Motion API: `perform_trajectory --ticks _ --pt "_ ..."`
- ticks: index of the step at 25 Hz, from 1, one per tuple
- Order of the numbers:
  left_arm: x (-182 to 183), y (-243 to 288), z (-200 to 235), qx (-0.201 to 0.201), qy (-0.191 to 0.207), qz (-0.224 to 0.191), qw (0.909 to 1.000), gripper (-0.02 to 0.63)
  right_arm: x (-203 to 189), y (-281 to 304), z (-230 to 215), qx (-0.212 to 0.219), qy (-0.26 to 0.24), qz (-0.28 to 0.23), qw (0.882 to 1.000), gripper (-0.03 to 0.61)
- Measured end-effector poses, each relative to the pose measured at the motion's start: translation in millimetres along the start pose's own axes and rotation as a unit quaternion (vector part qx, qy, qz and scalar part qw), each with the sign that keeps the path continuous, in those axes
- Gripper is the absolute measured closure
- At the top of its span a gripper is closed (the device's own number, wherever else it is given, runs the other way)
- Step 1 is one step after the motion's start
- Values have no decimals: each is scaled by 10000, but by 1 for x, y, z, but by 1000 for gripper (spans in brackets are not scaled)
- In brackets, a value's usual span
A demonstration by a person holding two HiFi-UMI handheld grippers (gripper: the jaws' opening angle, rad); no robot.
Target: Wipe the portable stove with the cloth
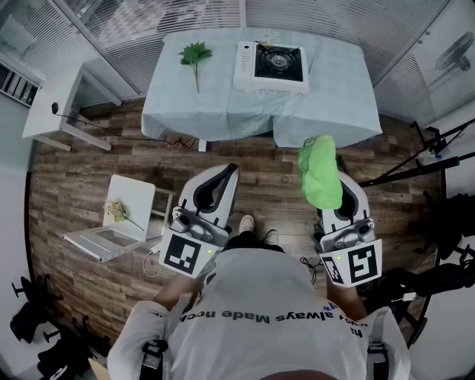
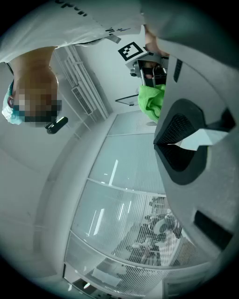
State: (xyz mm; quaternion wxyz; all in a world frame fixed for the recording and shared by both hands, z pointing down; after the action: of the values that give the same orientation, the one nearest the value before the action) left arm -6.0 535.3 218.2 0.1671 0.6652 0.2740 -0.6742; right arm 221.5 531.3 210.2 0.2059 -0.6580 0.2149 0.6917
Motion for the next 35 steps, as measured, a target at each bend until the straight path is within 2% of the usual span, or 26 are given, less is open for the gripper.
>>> perform_trajectory --ticks 3,11,19,25,32,35 --pt "-7 -5 13 11 -108 406 9991 601 1 15 8 19 -9 -52 10000 555" --pt "-13 -8 44 -165 -222 408 9988 601 -1 47 30 18 -58 -75 10000 555" --pt "-29 19 63 -287 -321 557 9975 601 -11 75 9 -12 54 73 10000 555" --pt "-40 70 77 -344 -345 587 9971 601 -18 103 -36 -69 116 31 9999 555" --pt "-45 161 96 -327 -228 317 9987 601 -23 146 -113 -88 212 6 9997 555" --pt "-49 197 104 -291 -190 344 9988 601 -24 165 -148 -47 248 -5 9997 555"
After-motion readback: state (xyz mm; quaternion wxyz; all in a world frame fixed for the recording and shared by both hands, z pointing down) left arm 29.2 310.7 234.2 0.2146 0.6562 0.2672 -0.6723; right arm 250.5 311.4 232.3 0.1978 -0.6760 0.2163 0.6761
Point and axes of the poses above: the fingertips, and each gripper's own axes: y forward along the fingers, z to its left, x out of its top, the point moved 7 cm from there along -y, backward along the fingers, and after that the axes turned 5 degrees about z, right-handed, at the moved point
